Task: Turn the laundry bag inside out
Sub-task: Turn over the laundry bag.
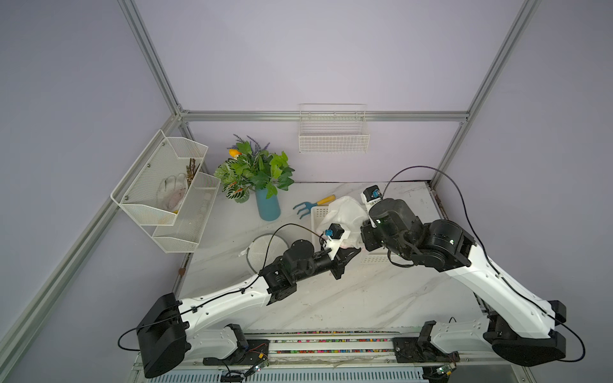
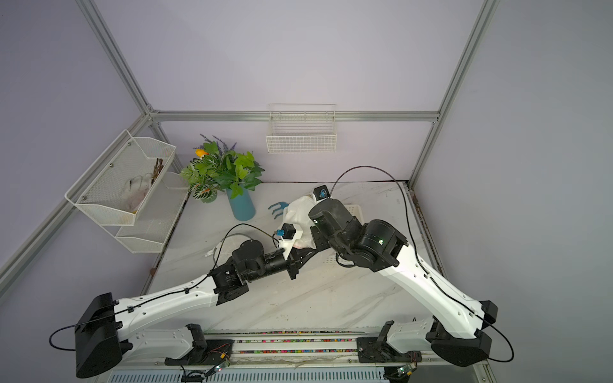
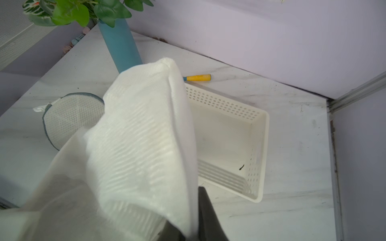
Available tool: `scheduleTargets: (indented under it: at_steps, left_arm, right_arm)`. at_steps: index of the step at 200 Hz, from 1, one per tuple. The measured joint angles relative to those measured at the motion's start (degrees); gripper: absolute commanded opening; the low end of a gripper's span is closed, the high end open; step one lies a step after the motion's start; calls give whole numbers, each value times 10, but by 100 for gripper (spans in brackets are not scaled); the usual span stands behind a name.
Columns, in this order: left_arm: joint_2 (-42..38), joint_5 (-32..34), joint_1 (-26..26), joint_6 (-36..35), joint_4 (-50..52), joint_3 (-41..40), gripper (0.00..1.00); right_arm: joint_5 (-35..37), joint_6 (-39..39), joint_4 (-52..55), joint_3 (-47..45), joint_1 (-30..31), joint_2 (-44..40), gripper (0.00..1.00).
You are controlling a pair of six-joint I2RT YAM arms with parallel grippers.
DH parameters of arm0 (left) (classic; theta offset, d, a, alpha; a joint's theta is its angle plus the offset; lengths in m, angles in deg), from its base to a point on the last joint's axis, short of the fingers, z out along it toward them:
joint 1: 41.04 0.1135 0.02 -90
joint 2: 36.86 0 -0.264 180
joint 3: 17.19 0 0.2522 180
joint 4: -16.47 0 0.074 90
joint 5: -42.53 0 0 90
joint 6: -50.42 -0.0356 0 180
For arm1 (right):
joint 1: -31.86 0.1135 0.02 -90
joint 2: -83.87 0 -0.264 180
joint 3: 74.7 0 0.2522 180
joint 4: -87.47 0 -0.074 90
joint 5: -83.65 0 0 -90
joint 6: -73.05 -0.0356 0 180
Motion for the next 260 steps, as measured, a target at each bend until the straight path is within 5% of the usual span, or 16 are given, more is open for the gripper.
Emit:
scheduleTargets:
  at_steps: [31, 49, 75, 119, 166, 211, 260]
  left_arm:
    - [-22, -45, 14, 73, -19, -30, 0]
    - [-35, -54, 23, 112, -33, -47, 0]
    - [-60, -37, 34, 155, -47, -64, 0]
    - [-89, 19, 39, 198, -70, -71, 0]
    - [-88, 61, 39, 239, -42, -65, 0]
    - [-87, 77, 39, 274, 24, -33, 0]
    - [-89, 91, 39, 303, 105, 0, 0]
  right_arm:
    - [-108, -12, -7, -21, -36, 2, 69]
    - [-148, -21, -12, -18, -47, 0, 73]
    - [-184, -40, -17, -17, -56, -23, 68]
    - [-247, -87, -52, -83, -58, -132, 37]
    - [-298, -105, -136, -177, -58, -151, 39]
    - [-276, -11, -260, -296, -57, -176, 37]
    - [-263, 216, -430, -452, -28, -298, 36]
